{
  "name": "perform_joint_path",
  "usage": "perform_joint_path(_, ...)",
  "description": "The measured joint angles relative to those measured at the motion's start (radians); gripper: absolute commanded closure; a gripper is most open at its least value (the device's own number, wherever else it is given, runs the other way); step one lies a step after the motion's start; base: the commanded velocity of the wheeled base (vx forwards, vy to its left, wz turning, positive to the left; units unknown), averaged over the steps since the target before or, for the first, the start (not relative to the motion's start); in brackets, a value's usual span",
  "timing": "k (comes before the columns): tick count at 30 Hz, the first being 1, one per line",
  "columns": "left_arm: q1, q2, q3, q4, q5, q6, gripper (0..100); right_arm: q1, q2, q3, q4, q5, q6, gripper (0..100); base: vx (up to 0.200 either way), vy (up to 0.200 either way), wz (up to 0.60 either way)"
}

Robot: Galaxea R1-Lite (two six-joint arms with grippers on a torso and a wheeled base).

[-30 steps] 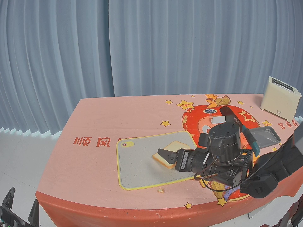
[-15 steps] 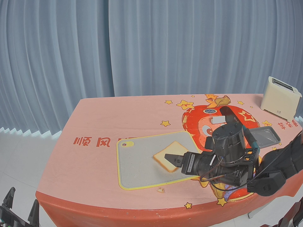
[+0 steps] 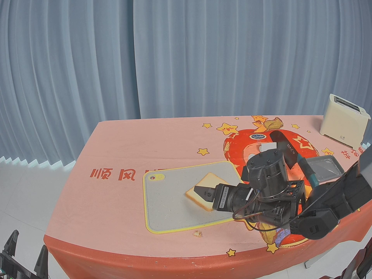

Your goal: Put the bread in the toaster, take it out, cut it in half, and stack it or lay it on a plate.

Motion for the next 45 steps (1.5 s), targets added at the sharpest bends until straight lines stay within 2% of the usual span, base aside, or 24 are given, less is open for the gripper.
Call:
perform_joint_path(7,0.000,0.000,0.000,0.000,0.000,0.000,0,0.001,0.017,-0.036,-0.001,-0.001,0.000,0,0.000,0.000,0.00)
perform_joint_path(15,0.000,0.000,0.000,0.000,0.000,0.000,0,-0.007,-0.058,-0.011,-0.001,0.000,0.021,0,0.000,0.000,0.00)
perform_joint_path(28,0.000,0.000,0.000,0.000,0.000,0.000,0,-0.124,-0.320,0.061,0.010,0.030,0.033,0,0.000,0.000,0.00)
perform_joint_path(45,0.000,0.000,0.000,0.000,0.000,0.000,0,-0.157,-0.386,0.073,0.002,0.033,0.030,0,0.000,0.000,0.00)
